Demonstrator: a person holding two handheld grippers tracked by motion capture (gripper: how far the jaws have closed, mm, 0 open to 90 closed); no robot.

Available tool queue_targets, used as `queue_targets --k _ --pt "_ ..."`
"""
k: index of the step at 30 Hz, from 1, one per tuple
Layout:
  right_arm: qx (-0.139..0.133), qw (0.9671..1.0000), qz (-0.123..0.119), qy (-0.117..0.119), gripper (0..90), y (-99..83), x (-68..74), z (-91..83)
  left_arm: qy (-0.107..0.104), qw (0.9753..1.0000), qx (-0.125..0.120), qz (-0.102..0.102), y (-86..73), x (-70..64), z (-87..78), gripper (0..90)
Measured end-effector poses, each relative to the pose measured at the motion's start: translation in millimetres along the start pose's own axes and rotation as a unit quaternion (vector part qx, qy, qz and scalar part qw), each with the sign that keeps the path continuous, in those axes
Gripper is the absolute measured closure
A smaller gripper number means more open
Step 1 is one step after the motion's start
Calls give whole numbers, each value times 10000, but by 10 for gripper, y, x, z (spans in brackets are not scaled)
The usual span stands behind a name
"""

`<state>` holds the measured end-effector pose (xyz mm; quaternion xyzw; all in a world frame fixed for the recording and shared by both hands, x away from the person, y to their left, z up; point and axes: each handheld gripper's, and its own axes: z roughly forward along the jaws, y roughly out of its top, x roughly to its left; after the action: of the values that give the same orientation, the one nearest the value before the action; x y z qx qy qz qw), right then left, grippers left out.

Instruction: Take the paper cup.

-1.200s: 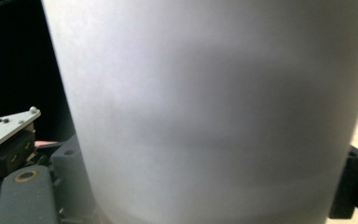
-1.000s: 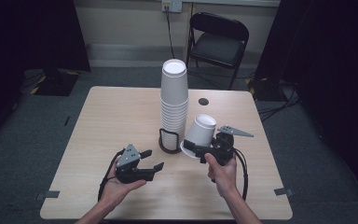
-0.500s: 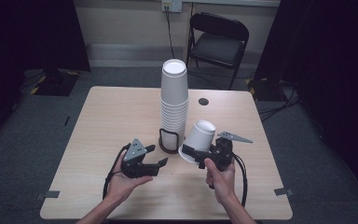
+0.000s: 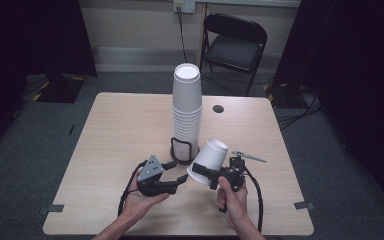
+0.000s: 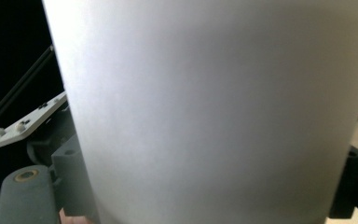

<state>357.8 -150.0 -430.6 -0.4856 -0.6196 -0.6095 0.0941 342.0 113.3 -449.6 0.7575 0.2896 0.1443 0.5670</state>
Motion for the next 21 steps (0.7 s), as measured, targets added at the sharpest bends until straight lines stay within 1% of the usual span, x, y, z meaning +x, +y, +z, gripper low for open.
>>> queue_targets --k 2,3,4,5,7,8,9,10,11,12,15,16,18,21 --pt "43 9999 135 91 141 -48 0 33 16 10000 26 15 -13 -1 3 356" --pt "43 9999 135 91 141 -48 0 33 10 10000 -5 60 -17 -3 2 356" --pt "66 9998 163 117 141 -63 13 52 16 10000 -40 77 -20 -12 -2 396" --pt "66 9998 163 117 141 -63 13 52 42 9999 -69 126 -22 -21 -5 396" --pt "95 9996 214 184 141 -79 29 68 70 9997 -81 209 -26 -39 -8 442" --pt "111 9992 298 249 141 -106 29 89 73 9996 -113 232 -33 -48 -4 443" --pt "111 9992 298 249 141 -106 29 89 71 9996 -125 228 -41 -57 -3 443" --pt "138 9988 368 281 141 -119 27 98 35 9997 -149 206 -48 -65 -1 449" --pt "145 9985 425 305 141 -133 22 108 26 9996 -180 235 -53 -74 2 460" --pt "161 9979 510 361 141 -145 13 119 72 9994 -200 270 -56 -86 2 472" --pt "179 9954 796 504 140 -166 -16 137 119 9991 -279 297 -57 -102 4 512" --pt "194 9947 863 517 141 -173 -20 145 120 9990 -305 303 -57 -105 3 543" --pt "199 9944 888 536 141 -176 -16 148 135 9988 -358 320 -56 -109 1 560" --pt "207 9937 915 608 141 -186 7 157 9 9990 -333 310 -47 -103 10 643"
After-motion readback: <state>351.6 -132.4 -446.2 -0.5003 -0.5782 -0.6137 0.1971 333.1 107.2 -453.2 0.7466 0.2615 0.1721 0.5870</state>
